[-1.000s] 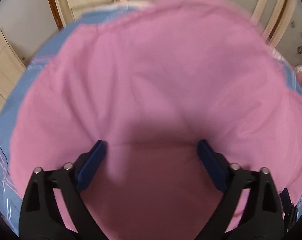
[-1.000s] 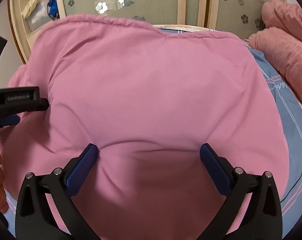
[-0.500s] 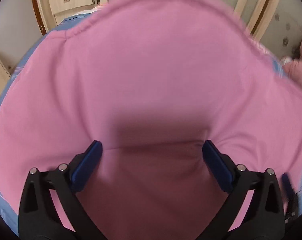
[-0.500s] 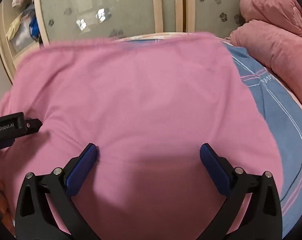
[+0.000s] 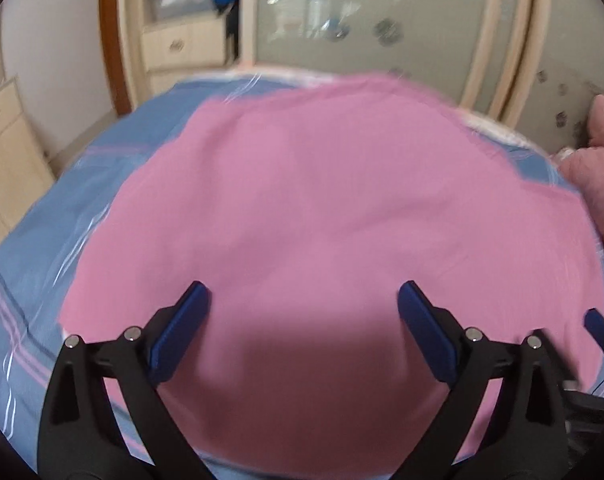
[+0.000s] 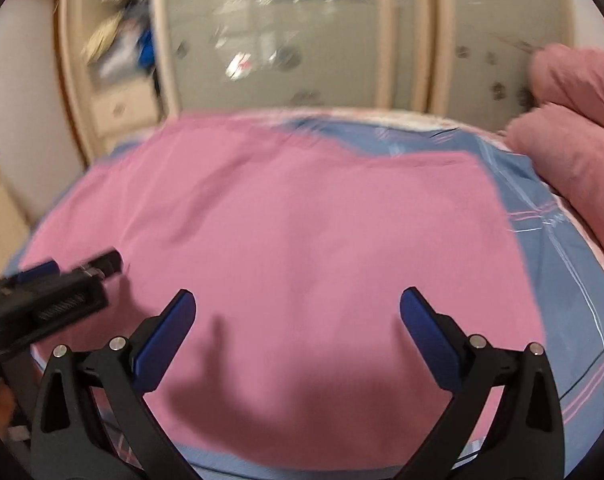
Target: Fold large clothes
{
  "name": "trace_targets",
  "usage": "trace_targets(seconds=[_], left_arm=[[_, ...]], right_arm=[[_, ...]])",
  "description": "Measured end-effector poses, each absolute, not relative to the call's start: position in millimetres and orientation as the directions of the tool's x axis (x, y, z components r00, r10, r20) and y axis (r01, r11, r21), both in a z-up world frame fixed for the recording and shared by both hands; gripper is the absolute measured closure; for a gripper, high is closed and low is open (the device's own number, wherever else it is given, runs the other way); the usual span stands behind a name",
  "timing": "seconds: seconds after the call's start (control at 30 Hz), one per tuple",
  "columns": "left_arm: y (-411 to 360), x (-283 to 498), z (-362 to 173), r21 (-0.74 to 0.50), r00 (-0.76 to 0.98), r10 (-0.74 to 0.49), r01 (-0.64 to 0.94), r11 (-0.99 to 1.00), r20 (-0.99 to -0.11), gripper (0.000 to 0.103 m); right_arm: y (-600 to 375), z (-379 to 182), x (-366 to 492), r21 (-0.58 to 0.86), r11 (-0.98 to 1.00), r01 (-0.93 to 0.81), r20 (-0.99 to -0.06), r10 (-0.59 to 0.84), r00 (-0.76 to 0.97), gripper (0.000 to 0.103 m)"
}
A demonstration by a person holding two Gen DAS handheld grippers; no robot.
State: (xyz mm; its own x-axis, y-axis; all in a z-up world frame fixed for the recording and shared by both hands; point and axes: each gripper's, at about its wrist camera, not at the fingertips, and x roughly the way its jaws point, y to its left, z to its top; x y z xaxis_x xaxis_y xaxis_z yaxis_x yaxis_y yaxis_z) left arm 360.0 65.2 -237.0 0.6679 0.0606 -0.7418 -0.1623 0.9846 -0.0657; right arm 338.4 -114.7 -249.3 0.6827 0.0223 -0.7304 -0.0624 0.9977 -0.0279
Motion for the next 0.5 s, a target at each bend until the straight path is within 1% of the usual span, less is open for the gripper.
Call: trace_targets(seconds=[0.03, 0.07, 0.13, 0.17, 0.23, 0.27, 0.4, 0.47, 0.5], left_arm=[[68.4, 361.5, -248.8, -0.057, 0.637, 0.050, -0.147, 0.987, -0.769, 0.005], [66.1, 363.2, -257.3, -0.016, 0.610, 0.067, -0.130, 0.991, -0.790, 0.005], [54.6, 365.6, -266.0, 0.089, 0.602, 0.135, -0.105, 0.990, -0.787, 0.004], [51.6, 365.6, -267.2, 0.107, 0.603, 0.153, -0.111, 0.988, -0.783, 0.004], [56.1, 360.3, -261.8, 0.053, 0.618, 0.132, -0.145, 0.988, -0.775, 0.004], [58.0, 354.0, -255.9, 0.027, 0.644, 0.116, -0.146, 0.989, -0.756, 0.004], [57.7, 321.9, -239.9, 0.019, 0.729, 0.098, -0.116, 0.993, -0.678, 0.004], [65.9, 308.0, -238.6, 0.028, 0.746, 0.108, -0.119, 0.992, -0.658, 0.004], [70.6, 307.1, -241.7, 0.028, 0.734, 0.111, -0.125, 0.992, -0.670, 0.004]], right_arm=[[-110.5, -261.9, 346.4, -0.044, 0.997, -0.065, -0.758, 0.009, 0.653, 0.001], [-106.0, -273.7, 349.9, -0.065, 0.996, -0.061, -0.764, -0.010, 0.645, 0.001], [-98.1, -282.1, 349.8, -0.114, 0.992, -0.056, -0.750, -0.049, 0.659, 0.001], [-96.8, -280.4, 349.2, -0.125, 0.990, -0.058, -0.753, -0.057, 0.656, 0.001], [-103.2, -269.6, 343.0, -0.084, 0.995, -0.062, -0.748, -0.021, 0.664, 0.001], [-109.6, -263.2, 336.8, -0.057, 0.997, -0.053, -0.736, -0.006, 0.677, 0.001], [-146.4, -249.0, 302.6, -0.027, 0.999, 0.040, -0.677, -0.047, 0.735, 0.001], [-169.2, -254.0, 298.0, -0.005, 0.996, 0.090, -0.681, -0.069, 0.729, 0.001], [-177.8, -258.7, 298.0, 0.019, 0.994, 0.104, -0.695, -0.062, 0.717, 0.001]])
